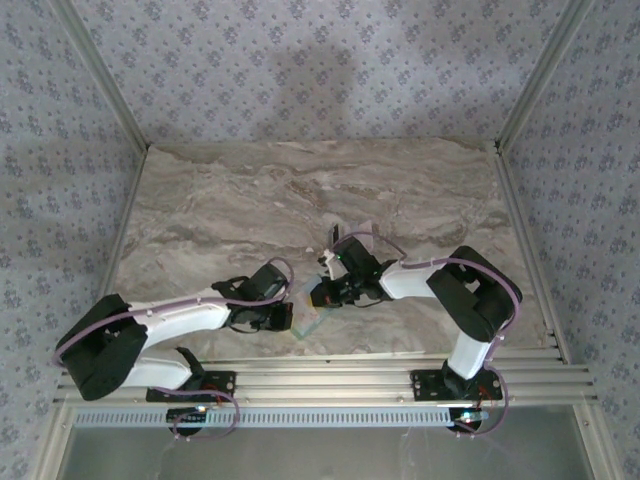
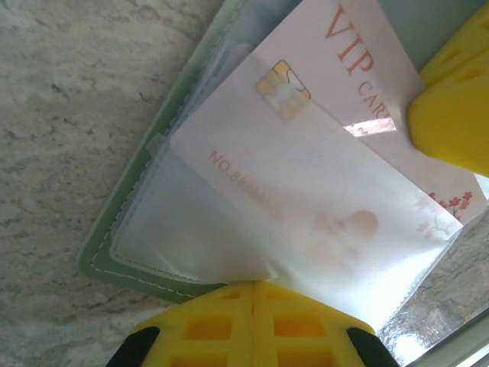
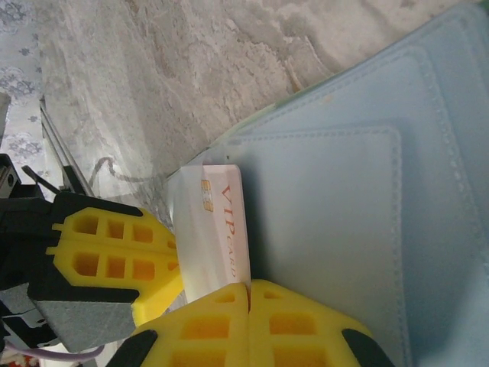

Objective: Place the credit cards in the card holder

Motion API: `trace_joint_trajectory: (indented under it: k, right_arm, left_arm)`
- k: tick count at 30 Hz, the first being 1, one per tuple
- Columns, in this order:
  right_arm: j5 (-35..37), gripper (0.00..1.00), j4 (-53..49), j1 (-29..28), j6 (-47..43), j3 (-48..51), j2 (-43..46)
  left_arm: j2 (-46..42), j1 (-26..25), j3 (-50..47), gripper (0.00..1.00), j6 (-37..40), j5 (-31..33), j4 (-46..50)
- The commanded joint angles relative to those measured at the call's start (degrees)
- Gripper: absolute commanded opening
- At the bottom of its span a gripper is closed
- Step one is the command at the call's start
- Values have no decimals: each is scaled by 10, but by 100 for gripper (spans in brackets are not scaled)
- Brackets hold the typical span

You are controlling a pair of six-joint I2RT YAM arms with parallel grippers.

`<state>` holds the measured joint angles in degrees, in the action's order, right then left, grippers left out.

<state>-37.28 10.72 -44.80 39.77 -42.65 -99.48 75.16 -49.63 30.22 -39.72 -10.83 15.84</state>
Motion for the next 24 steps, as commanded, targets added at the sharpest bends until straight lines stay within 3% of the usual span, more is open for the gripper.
trace_joint_trajectory:
  k: [1, 9, 15, 24]
  right_arm:
    - [-15, 0, -41, -37, -29, -14, -12]
    - [-31, 0, -85, -66, -69, -51, -37]
    - [-30, 11, -116, -63, -101, -60, -9]
    - [-49, 12, -115, -95, -105, -80, -43]
  left_arm:
    - [35, -7, 0, 0, 2, 30, -21]
    - [53, -7, 14, 0, 7, 33, -30]
    - [60, -7, 19, 0, 12, 39, -31]
    - [74, -6, 36, 0, 21, 46, -29]
